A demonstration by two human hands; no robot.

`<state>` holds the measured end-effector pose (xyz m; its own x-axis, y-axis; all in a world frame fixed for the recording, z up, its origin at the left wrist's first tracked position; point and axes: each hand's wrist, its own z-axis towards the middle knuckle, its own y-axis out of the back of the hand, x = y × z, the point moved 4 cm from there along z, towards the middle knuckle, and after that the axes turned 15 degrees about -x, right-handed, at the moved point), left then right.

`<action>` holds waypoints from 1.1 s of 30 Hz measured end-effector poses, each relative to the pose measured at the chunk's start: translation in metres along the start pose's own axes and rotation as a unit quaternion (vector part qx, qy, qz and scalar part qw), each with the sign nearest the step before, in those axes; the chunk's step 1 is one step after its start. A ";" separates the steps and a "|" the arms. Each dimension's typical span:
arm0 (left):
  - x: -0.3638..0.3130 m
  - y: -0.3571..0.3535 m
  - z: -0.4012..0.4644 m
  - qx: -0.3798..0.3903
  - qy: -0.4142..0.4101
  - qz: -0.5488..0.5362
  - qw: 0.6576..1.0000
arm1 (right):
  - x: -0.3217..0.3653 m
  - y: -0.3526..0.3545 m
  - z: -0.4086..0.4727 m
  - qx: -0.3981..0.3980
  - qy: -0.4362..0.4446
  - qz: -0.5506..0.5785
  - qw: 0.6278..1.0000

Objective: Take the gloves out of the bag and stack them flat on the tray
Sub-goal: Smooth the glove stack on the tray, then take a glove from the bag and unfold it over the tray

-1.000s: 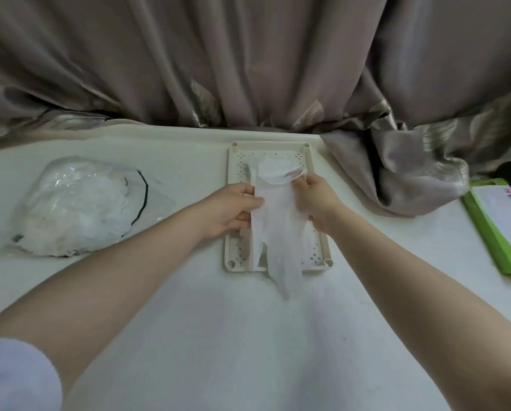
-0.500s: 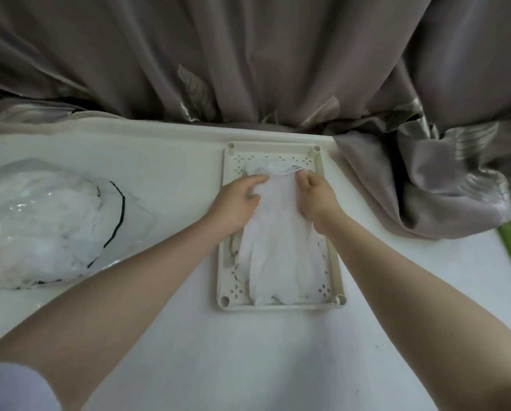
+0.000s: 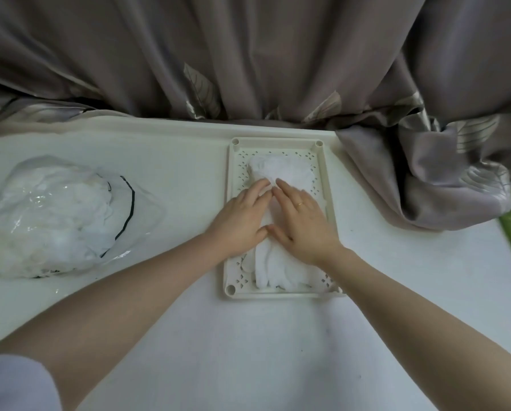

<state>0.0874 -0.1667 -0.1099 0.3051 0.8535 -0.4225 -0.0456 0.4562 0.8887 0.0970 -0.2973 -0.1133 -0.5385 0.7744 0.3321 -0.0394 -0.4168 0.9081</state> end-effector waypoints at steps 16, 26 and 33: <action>0.004 -0.009 0.015 0.094 -0.018 -0.141 0.985 | -0.044 0.007 0.047 -0.052 -0.152 -0.036 0.986; 0.020 -0.006 0.012 -0.011 -0.004 -0.008 1.000 | -0.060 0.023 0.057 -0.126 -0.298 0.030 0.946; 0.014 -0.005 0.007 0.014 -0.040 0.023 0.999 | -0.051 0.019 0.061 -0.150 -0.423 0.359 0.818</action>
<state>0.0989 -0.1587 -0.1187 0.3783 0.8501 -0.3665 -0.0348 0.4087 0.9120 0.1752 -0.3156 -0.0970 0.2580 0.2778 0.9253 -0.2417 -0.9088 0.3402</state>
